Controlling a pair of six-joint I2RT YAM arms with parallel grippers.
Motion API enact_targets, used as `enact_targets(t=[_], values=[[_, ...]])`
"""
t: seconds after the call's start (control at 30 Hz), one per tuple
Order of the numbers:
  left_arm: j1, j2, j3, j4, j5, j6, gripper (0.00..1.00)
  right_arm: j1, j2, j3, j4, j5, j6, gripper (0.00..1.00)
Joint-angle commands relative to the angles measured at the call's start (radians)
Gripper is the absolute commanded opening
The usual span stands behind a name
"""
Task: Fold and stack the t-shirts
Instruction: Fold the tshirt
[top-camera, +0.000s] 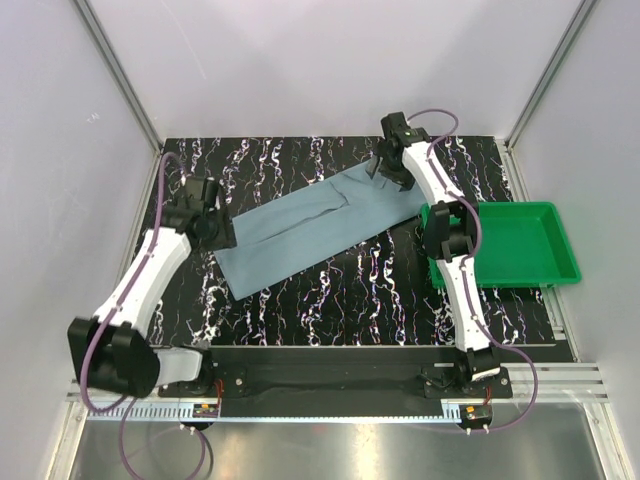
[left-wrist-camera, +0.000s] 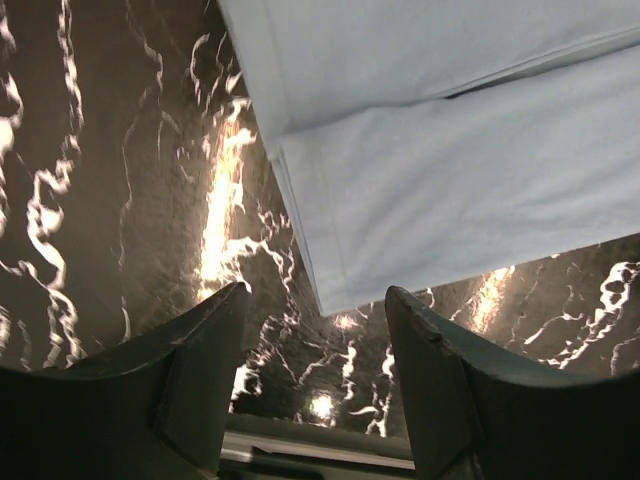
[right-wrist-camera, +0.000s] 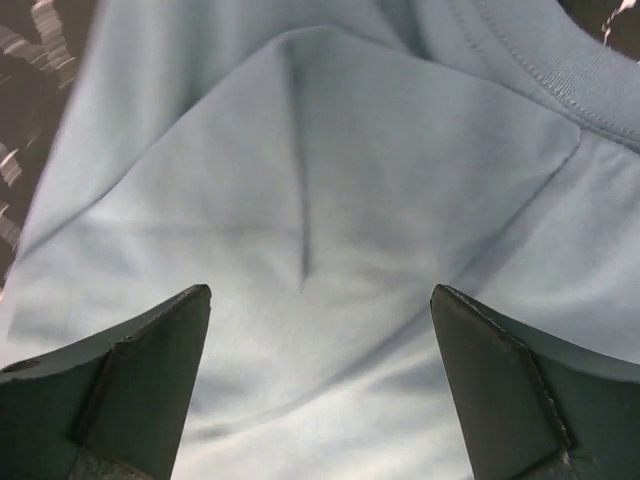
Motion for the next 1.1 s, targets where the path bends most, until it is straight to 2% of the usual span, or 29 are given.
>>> enact_targets(t=[0.0, 0.1, 0.17, 0.23, 0.37, 0.4, 0.5, 0.6, 0.67, 0.8, 1.07], values=[[-0.014, 0.116, 0.097, 0.031, 0.026, 0.177, 0.63, 0.044, -0.199, 0.056, -0.002, 0.021, -0.133, 1.00], [-0.075, 0.235, 0.137, 0.052, 0.012, 0.209, 0.64, 0.049, -0.309, 0.037, -0.109, -0.018, -0.177, 0.99], [-0.133, 0.292, 0.174, 0.048, -0.049, 0.211, 0.66, 0.051, -0.380, -0.008, -0.183, -0.064, -0.200, 1.00], [-0.152, 0.370, 0.196, 0.068, -0.008, 0.251, 0.68, 0.051, -0.493, -0.110, -0.247, -0.110, -0.221, 1.00], [-0.160, 0.510, 0.358, 0.053, 0.130, 0.375, 0.69, 0.096, -0.775, -0.408, -0.253, -0.170, -0.250, 1.00], [-0.160, 0.553, 0.372, 0.065, 0.157, 0.443, 0.71, 0.106, -0.826, -0.533, -0.226, -0.175, -0.250, 1.00], [-0.160, 0.608, 0.407, 0.092, 0.159, 0.511, 0.75, 0.118, -1.001, -0.751, -0.162, -0.233, -0.215, 1.00], [-0.160, 0.633, 0.397, 0.152, 0.156, 0.573, 0.76, 0.124, -1.115, -0.873, -0.141, -0.285, -0.189, 1.00], [-0.158, 0.685, 0.412, 0.151, 0.141, 0.603, 0.76, 0.123, -1.167, -0.916, -0.143, -0.293, -0.189, 1.00], [-0.138, 0.791, 0.464, 0.119, 0.198, 0.602, 0.74, 0.123, -1.208, -0.932, -0.158, -0.276, -0.207, 1.00], [-0.084, 0.852, 0.475, 0.088, 0.296, 0.510, 0.73, 0.123, -1.231, -0.955, -0.137, -0.314, -0.192, 1.00]])
